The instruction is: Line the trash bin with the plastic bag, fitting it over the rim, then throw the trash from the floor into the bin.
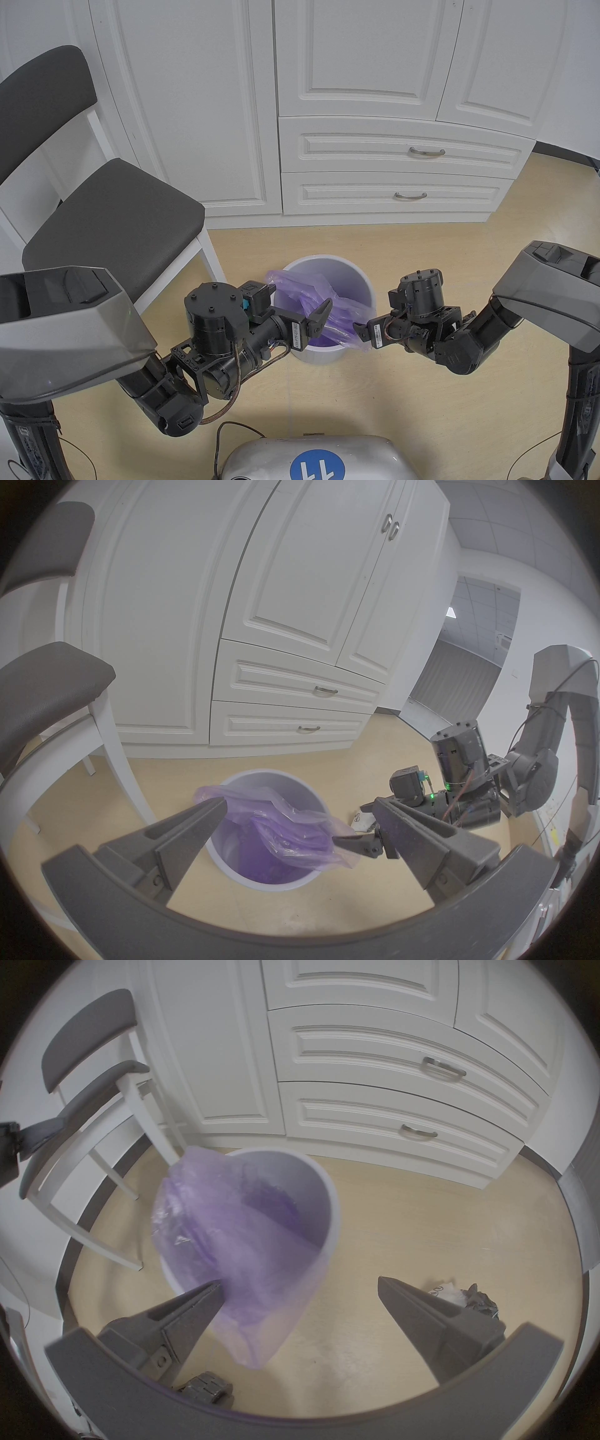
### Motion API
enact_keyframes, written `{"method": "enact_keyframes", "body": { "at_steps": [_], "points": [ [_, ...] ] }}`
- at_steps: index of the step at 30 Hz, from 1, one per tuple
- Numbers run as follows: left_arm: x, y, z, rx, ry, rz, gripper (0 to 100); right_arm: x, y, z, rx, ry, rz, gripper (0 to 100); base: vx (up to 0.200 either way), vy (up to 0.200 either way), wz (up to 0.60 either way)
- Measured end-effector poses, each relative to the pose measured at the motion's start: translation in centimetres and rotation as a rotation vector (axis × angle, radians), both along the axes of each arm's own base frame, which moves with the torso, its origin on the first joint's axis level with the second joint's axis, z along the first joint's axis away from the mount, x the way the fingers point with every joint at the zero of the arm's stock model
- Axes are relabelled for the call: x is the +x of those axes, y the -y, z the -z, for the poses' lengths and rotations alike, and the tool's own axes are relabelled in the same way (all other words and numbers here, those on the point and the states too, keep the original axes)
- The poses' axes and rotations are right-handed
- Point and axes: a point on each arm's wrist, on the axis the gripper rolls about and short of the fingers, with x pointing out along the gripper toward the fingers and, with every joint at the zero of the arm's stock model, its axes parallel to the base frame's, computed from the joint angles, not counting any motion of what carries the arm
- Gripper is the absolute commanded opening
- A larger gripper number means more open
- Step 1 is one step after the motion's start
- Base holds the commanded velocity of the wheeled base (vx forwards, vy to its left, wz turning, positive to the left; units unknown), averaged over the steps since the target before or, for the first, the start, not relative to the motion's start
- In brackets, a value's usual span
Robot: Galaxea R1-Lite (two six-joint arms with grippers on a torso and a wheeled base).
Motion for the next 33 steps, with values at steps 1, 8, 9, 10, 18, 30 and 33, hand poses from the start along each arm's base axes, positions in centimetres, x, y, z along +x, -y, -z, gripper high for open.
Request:
{"method": "enact_keyframes", "body": {
  "at_steps": [1,8,9,10,18,30,33],
  "points": [
    [0.0,0.0,0.0,0.0,0.0,-0.002,100,0.4,0.3,0.0,0.001,0.003,0.011,100,0.0,0.0,0.0],
    [0.1,-0.1,0.0,-0.001,0.002,-0.003,100,1.3,1.0,0.6,-0.001,0.0,0.036,0,0.0,0.0,0.0],
    [0.1,0.0,0.0,-0.001,0.002,-0.003,100,1.3,0.9,0.8,-0.002,-0.003,0.036,0,0.0,0.0,0.0],
    [0.1,0.0,0.0,-0.001,0.002,-0.003,100,1.3,0.7,1.0,-0.002,-0.003,0.032,0,0.0,0.0,0.0],
    [0.2,0.0,0.2,0.001,-0.002,-0.003,100,1.7,-1.2,2.4,0.051,0.084,0.005,0,0.0,0.0,0.0],
    [2.4,-1.0,1.9,0.029,-0.03,-0.055,100,0.7,-1.1,0.0,0.087,0.155,-0.005,0,0.0,0.0,0.0],
    [3.5,-2.1,2.9,0.094,-0.05,-0.09,100,0.6,-0.8,-1.7,0.121,0.212,0.002,0,0.0,0.0,0.0]
  ]
}}
